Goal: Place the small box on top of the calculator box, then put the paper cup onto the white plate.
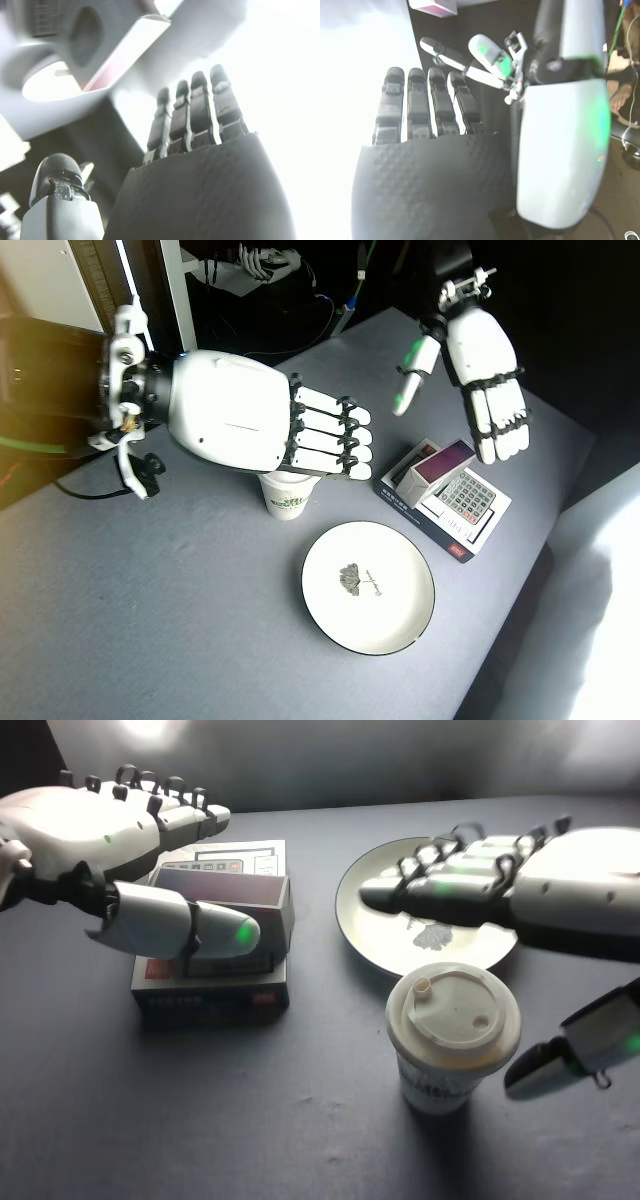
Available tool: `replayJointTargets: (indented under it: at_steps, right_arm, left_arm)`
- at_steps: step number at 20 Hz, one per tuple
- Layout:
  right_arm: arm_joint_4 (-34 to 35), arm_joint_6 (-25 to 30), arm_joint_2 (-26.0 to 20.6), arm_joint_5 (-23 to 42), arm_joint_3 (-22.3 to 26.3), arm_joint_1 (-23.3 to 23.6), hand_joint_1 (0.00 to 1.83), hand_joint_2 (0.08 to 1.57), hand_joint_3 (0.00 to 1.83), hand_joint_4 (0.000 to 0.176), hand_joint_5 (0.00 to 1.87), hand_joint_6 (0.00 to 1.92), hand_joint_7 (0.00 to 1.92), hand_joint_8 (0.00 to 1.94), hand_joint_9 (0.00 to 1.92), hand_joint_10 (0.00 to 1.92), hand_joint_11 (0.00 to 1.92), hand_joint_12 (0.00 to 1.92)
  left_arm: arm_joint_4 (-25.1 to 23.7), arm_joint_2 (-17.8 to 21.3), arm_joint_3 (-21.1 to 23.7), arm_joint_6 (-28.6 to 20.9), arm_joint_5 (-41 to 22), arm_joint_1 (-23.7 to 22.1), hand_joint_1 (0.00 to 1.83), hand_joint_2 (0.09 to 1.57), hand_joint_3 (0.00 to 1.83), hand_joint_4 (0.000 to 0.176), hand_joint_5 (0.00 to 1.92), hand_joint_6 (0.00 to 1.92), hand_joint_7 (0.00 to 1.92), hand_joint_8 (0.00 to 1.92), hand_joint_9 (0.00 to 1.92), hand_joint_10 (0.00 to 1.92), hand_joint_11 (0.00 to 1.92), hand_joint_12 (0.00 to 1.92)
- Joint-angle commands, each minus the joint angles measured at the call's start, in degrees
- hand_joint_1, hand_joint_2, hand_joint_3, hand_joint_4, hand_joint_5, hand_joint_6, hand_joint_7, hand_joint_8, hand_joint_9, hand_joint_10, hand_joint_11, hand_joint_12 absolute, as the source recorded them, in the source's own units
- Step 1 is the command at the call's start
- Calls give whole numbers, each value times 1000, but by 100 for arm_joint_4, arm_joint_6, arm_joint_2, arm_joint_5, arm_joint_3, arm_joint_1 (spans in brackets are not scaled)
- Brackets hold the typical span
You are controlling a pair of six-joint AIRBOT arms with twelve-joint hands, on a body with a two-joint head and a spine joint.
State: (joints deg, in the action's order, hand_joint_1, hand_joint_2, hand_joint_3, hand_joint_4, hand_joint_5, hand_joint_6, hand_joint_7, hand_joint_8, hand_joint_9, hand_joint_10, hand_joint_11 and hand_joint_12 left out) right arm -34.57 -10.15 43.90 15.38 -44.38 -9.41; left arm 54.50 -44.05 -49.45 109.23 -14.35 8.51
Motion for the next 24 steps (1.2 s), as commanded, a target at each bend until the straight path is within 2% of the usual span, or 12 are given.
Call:
replayJointTargets:
  at_steps: [1,4,5,7,8,9,12,15,18,24]
  right_arm:
    - [119,97,-41,313,-4,61,1060,807,0,0,0,0,0,0,0,0,0,0]
    - [118,301,37,249,-2,28,1068,794,0,0,0,0,0,0,0,0,0,0]
    - [118,325,45,242,-2,29,1097,791,0,0,0,0,0,0,0,0,0,0]
    - [118,364,63,183,-3,29,1072,810,2,0,0,0,0,0,0,0,0,0]
    - [118,383,84,75,-3,24,1116,822,7,0,0,0,0,0,0,0,0,0]
    - [118,383,101,19,-4,9,1138,830,10,0,0,0,0,0,0,0,0,0]
    - [117,370,304,16,-53,21,1122,843,12,0,0,0,0,0,0,0,0,0]
    - [117,372,406,-69,-63,21,1115,842,9,0,0,0,0,0,0,0,0,0]
    - [117,372,456,-69,-81,21,1110,854,13,0,0,0,0,0,0,0,0,0]
    - [117,392,574,-46,-220,-150,1099,875,16,0,0,0,0,0,0,0,0,0]
  left_arm:
    - [-514,188,68,-383,-323,-96,0,1062,12,0,22,4,15,3,3,0,0,0]
    - [-2109,571,366,-1902,-425,102,0,1091,6,0,78,7,69,8,54,9,22,12]
    - [-2773,683,456,-2539,-499,218,0,1100,7,0,87,7,82,10,63,9,20,12]
    - [-3943,890,630,-3666,-817,527,0,1100,4,0,97,9,88,10,63,10,22,10]
    - [-4492,1028,750,-4192,-1130,770,0,1105,6,0,105,11,97,13,75,14,32,15]
    - [-4845,1141,834,-4584,-1257,951,0,1108,6,0,93,5,83,6,57,5,14,7]
    - [-6320,1430,1067,-5833,-1567,1406,0,1114,6,0,95,3,86,4,60,4,13,8]
    - [-7314,1541,1193,-6567,-1720,1663,0,1119,6,0,112,8,106,10,76,9,17,10]
    - [-8161,1549,1211,-7213,-1736,1695,0,1122,6,0,103,3,98,4,68,3,20,12]
    - [-8371,1549,1201,-7304,-1762,1710,0,1134,6,0,99,0,100,1,67,1,9,10]
